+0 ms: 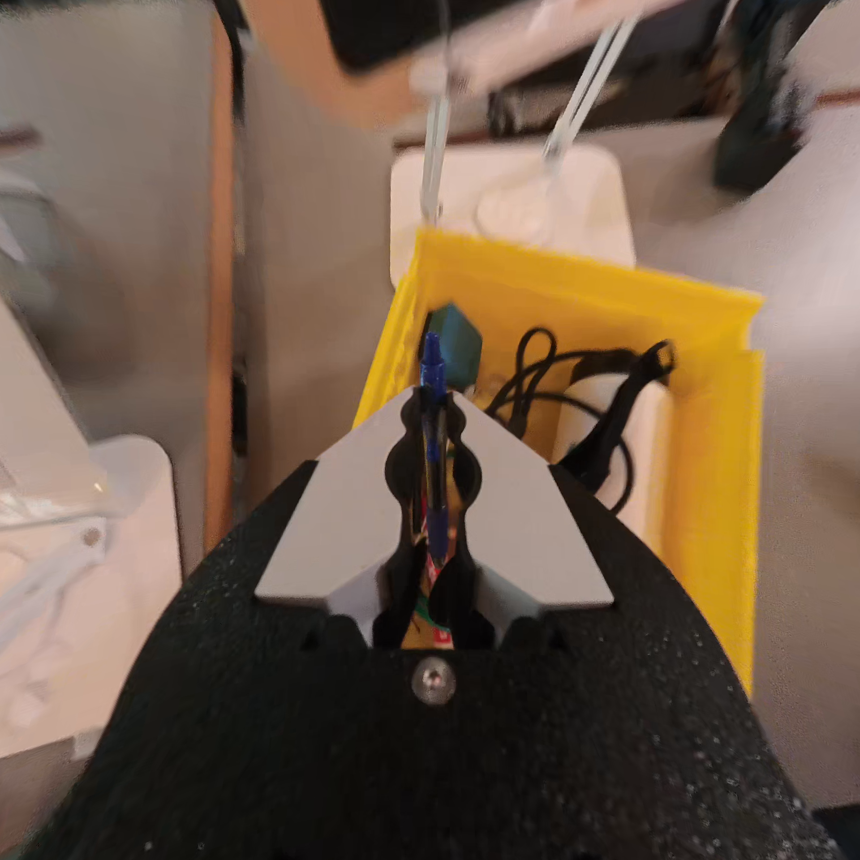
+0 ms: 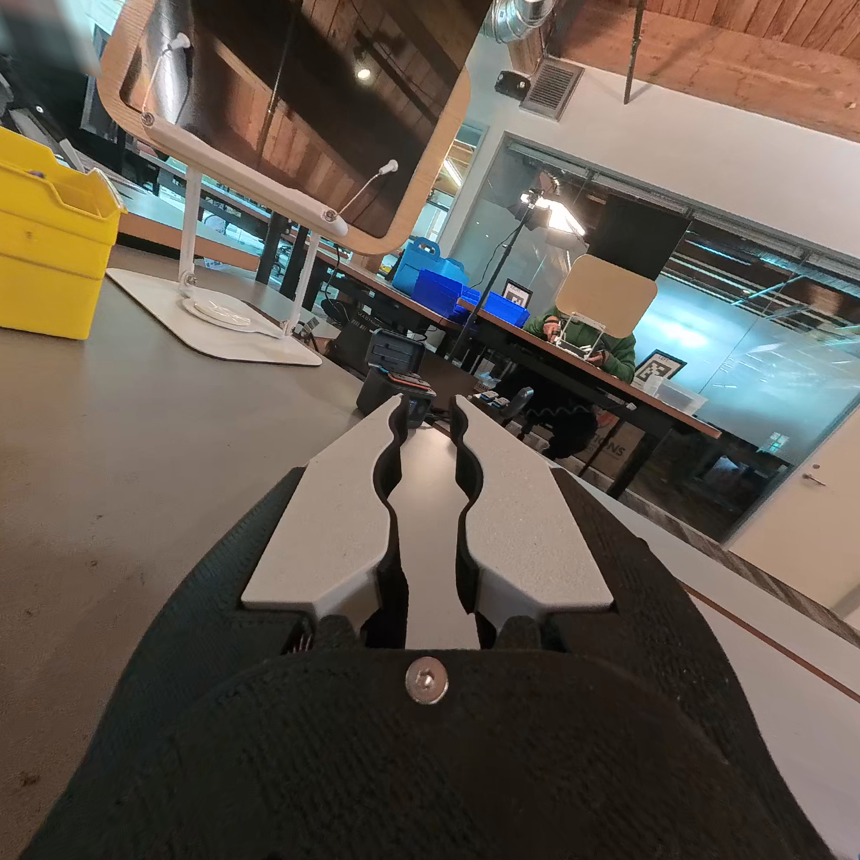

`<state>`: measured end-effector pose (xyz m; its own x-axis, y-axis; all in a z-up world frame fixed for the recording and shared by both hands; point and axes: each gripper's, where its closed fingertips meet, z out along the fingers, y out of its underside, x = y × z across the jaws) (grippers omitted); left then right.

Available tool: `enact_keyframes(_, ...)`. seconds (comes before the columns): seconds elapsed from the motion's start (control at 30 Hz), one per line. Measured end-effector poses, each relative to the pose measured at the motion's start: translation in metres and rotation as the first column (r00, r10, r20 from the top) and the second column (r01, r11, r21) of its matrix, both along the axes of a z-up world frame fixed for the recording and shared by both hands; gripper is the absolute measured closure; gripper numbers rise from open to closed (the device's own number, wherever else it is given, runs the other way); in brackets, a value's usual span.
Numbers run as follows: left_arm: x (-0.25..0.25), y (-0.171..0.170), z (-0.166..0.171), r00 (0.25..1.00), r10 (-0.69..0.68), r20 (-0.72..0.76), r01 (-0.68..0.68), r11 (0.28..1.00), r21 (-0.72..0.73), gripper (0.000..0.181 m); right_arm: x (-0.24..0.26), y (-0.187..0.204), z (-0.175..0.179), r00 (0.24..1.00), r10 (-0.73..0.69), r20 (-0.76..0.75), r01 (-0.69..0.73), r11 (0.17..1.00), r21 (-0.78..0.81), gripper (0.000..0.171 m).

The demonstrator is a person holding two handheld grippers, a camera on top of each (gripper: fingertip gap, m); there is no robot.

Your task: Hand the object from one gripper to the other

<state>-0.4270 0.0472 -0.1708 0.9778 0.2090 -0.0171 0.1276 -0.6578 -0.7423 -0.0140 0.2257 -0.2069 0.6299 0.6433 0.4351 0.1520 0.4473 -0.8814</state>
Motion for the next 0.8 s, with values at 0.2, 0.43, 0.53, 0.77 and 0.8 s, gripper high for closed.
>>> enact_keyframes(0.2,0.094,0.03,0.108,0.966,-0.246,-0.081,0.258,0.882,0.395,0.173,-0.001,-0.001,0.001,1.0,0.014,-0.007,-0.014,1.0,-0.004,0.156)
enact_keyframes(0.43,0.275,0.06,0.132,0.778,-0.593,-0.209,0.574,0.533,0.622,0.174,-0.018,-0.033,-0.003,0.964,0.263,0.046,-0.262,0.965,-0.02,0.152)
enact_keyframes(0.53,0.33,0.081,0.1,0.714,-0.659,-0.237,0.634,0.463,0.62,0.174,-0.019,-0.054,0.002,0.905,0.425,0.031,-0.423,0.904,-0.059,0.145)
enact_keyframes(0.77,0.379,0.133,0.045,0.711,-0.666,-0.228,0.591,0.388,0.707,0.173,0.0,-0.059,0.024,0.878,0.478,0.01,-0.477,0.876,-0.072,0.121)
enact_keyframes(0.8,0.387,0.135,0.042,0.702,-0.675,-0.226,0.587,0.369,0.721,0.173,0.0,-0.056,0.023,0.894,0.447,0.038,-0.445,0.894,-0.05,0.122)
